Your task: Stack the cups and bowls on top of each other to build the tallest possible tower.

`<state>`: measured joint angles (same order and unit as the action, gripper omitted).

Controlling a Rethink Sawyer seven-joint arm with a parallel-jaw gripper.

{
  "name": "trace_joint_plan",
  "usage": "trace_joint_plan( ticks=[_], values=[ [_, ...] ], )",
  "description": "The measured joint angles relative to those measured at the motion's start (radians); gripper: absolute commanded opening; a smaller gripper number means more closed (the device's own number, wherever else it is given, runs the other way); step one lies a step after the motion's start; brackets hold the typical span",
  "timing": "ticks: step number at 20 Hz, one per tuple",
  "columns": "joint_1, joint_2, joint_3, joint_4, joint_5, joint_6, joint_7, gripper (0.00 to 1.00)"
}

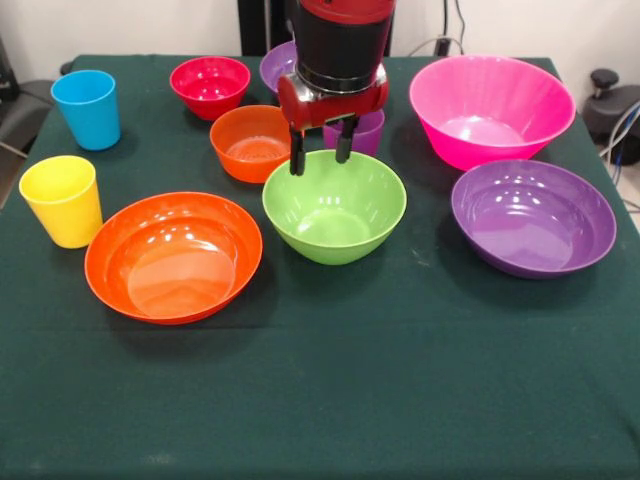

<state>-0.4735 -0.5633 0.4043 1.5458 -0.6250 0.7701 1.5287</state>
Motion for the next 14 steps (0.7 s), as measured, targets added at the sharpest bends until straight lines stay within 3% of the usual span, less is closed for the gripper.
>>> trace_joint_plan(
  ticks=[8,14],
  values=[
    [-0.032,-0.010,0.030,-0.010,0.000,0.067,-0.032,1.00],
    [-0.061,-0.086,0.034,0.001,0.000,0.082,-0.036,1.00]
  ],
)
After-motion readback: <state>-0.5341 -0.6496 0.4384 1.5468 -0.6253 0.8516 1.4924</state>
